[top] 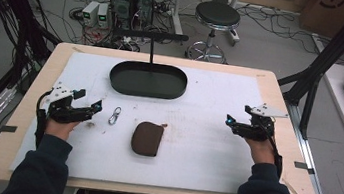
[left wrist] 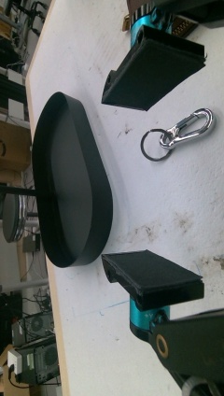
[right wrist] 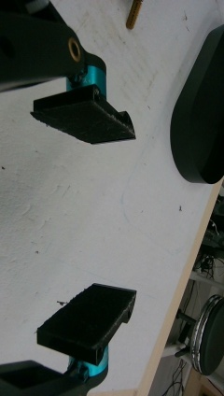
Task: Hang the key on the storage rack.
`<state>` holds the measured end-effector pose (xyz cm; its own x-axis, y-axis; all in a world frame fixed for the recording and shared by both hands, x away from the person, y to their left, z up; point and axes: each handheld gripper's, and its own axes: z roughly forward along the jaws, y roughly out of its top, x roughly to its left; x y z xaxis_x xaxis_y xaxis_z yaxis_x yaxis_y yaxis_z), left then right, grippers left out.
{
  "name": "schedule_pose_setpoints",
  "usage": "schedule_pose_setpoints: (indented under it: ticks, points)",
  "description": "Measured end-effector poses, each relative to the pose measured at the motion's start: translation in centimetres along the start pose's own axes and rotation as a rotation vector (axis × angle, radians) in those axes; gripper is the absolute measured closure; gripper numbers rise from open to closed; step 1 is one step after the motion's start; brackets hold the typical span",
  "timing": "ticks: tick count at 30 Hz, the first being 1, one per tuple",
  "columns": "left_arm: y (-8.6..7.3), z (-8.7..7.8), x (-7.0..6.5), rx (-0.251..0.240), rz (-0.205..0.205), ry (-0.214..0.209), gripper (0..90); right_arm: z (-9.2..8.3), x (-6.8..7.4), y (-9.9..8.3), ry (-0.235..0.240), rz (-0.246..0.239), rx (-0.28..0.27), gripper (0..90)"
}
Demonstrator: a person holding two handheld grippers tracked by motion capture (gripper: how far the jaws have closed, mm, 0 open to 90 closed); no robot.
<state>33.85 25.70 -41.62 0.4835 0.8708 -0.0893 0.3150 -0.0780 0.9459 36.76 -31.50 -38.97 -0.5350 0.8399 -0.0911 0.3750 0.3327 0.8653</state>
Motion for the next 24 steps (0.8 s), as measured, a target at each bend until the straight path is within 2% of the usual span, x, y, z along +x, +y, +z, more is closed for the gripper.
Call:
schedule_pose_setpoints:
  ticks: [9, 11, 21, 24]
  points:
    - [-0.1, 0.4, -0.2, 0.015, -0.003, 0.005, 19.9, -0.3, -0.3, -0.1, -0.006, 0.028, -0.009, 20.6]
    - [-0.1, 0.4, -0.2, 0.016, 0.0, 0.005, 20.4, -0.4, -0.4, -0.2, -0.006, 0.022, -0.011, 20.6]
    - [-0.2, 0.9, -1.3, 0.054, 0.054, -0.044, 26.8, -0.7, 0.2, -0.1, -0.018, -0.001, 0.0, 20.8]
    - [-0.2, 1.1, -1.6, 0.061, 0.07, -0.045, 31.7, -0.8, 0.5, -0.1, -0.021, 0.002, 0.001, 20.9]
